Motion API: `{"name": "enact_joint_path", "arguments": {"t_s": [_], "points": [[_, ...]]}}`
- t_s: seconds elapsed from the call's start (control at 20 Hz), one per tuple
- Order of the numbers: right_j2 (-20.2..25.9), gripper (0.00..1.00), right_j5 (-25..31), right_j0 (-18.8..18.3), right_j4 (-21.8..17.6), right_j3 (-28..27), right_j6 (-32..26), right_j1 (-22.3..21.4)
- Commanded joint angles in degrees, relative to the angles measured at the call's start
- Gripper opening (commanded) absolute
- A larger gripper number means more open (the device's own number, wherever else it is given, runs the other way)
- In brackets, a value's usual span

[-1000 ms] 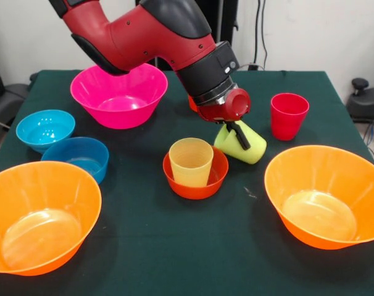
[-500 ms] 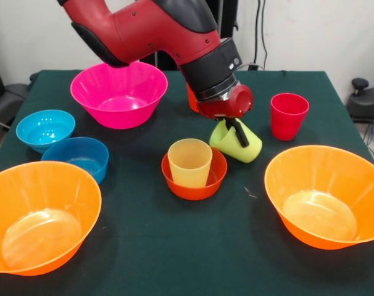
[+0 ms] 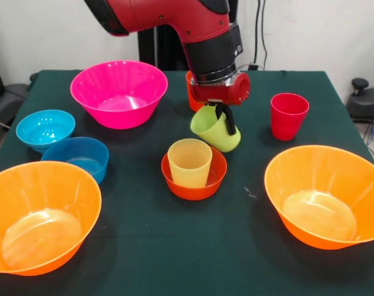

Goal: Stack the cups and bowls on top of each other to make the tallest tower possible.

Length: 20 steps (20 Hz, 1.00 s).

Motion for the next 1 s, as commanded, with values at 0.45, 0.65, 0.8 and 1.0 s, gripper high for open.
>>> {"name": "enact_joint_path", "arguments": {"t_s": [0.45, 0.65, 0.8, 1.0], "points": [[-18.8, 0.0, 5.7, 14.2, 3.0, -4.2, 7.5, 2.1], [-24.3, 0.0, 3.3, 20.6, 4.7, -5.5, 10.5, 5.4], [-27.7, 0.0, 3.0, 25.9, 7.6, -6.0, 12.7, 6.5], [-32.6, 0.0, 2.1, 32.5, 11.1, -7.8, 14.0, 8.0]]}}
